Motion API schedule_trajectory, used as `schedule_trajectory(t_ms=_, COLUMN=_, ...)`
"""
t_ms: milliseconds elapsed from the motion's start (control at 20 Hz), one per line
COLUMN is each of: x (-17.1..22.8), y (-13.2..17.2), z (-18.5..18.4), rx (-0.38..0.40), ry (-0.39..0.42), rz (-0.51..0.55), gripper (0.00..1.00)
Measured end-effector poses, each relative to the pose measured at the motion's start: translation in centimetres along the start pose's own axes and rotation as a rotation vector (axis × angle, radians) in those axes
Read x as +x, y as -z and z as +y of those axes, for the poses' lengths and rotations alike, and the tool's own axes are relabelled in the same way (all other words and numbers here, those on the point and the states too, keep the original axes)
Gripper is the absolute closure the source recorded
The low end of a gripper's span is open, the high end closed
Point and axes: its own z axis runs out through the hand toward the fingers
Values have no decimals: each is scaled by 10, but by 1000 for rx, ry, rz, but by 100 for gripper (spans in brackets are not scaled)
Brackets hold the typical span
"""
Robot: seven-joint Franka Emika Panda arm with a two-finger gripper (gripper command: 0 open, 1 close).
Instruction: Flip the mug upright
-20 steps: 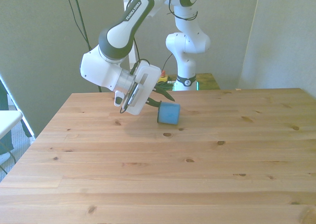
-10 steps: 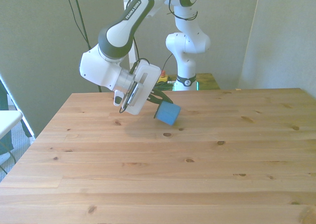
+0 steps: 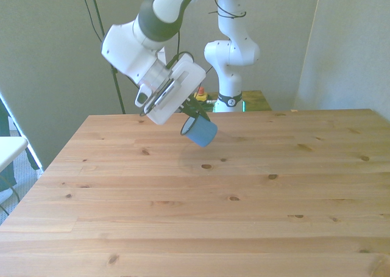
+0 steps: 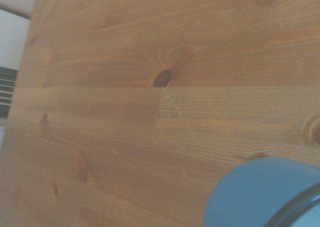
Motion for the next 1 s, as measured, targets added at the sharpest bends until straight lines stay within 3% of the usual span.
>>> schedule_trajectory(t_ms=250, x=-60, y=-1, z=-47, rx=-148, ry=-4, rz=207, gripper=100)
schedule_trajectory(t_ms=450, x=-86, y=-26, z=-72, rx=-283, ry=-22, rz=356, gripper=100)
schedule_trajectory(t_ms=750, x=-70, y=-75, z=-72, rx=-488, ry=-102, rz=533, gripper=100)
schedule_trajectory(t_ms=1000, x=-59, y=-92, z=-64, rx=-540, ry=-143, rz=532, gripper=100)
